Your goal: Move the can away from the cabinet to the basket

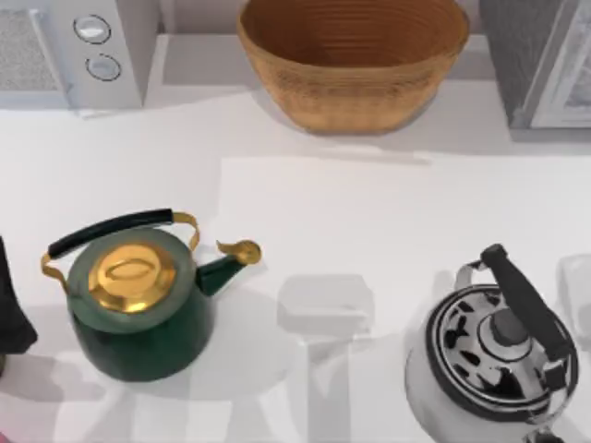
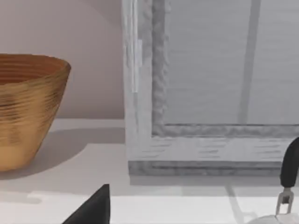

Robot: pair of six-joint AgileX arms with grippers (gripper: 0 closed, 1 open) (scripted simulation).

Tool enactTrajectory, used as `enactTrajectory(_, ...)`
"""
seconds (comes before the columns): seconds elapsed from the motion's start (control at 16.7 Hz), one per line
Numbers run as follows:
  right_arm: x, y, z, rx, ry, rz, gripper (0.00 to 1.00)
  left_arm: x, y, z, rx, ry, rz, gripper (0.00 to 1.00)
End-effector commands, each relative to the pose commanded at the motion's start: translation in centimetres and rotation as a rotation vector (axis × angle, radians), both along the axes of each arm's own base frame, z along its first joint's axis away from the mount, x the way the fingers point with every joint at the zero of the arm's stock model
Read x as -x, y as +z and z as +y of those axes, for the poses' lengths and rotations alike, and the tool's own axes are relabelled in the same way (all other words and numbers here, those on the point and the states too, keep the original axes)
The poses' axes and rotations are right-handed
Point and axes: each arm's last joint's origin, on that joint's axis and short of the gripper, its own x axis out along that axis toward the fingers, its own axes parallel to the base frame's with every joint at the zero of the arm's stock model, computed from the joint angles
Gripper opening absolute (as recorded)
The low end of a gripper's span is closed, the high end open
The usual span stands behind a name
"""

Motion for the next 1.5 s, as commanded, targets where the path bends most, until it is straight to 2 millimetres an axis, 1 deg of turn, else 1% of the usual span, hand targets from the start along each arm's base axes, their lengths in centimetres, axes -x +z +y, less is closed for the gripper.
enactTrajectory(0.12,0.0,0.0,0.0,0.0,0.0,0.0,1.0,0.0,0.0,0.0,0.0,0.0,0.0,1.0)
enactTrajectory(0.24,0.0,0.8,0.0,0.0,0.0,0.006,1.0,0.0,0.0,0.0,0.0,0.0,0.0,1.0)
enactTrajectory(0.3,0.0,1.5,0.1,0.0,-0.001,0.012,1.0,0.0,0.0,0.0,0.0,0.0,0.0,1.0)
enactTrajectory(0.42,-0.1,3.9,0.2,0.001,-0.001,0.025,1.0,0.0,0.0,0.0,0.0,0.0,0.0,1.0)
enactTrajectory(0.48,-0.3,5.4,0.2,0.001,-0.002,0.03,1.0,0.0,0.0,0.0,0.0,0.0,0.0,1.0)
enactTrajectory(0.6,-0.8,9.3,0.4,0.002,-0.002,0.032,1.0,0.0,0.0,0.0,0.0,0.0,0.0,1.0)
enactTrajectory(0.78,-2.1,16.6,0.8,0.002,-0.003,0.004,1.0,0.0,0.0,0.0,0.0,0.0,0.0,1.0)
enactTrajectory(0.9,-3.6,21.0,1.2,0.002,-0.003,-0.005,1.0,0.0,0.0,0.0,0.0,0.0,0.0,1.0)
enactTrajectory(1.02,-5.5,24.6,1.7,0.002,-0.002,0.0,1.0,0.0,0.0,0.0,0.0,0.0,0.0,1.0)
enactTrajectory(1.14,-7.6,27.7,2.3,0.002,-0.002,0.003,1.0,0.0,0.0,0.0,0.0,0.0,0.0,1.0)
enactTrajectory(1.26,-9.6,30.4,3.0,0.002,-0.002,0.0,1.0,0.0,0.0,0.0,0.0,0.0,0.0,1.0)
enactTrajectory(1.38,-11.5,32.4,3.6,0.001,-0.001,-0.003,1.0,0.0,0.0,0.0,0.0,0.0,0.0,1.0)
enactTrajectory(1.5,-13.0,33.8,4.1,0.0,-0.001,-0.007,1.0,0.0,0.0,0.0,0.0,0.0,0.0,1.0)
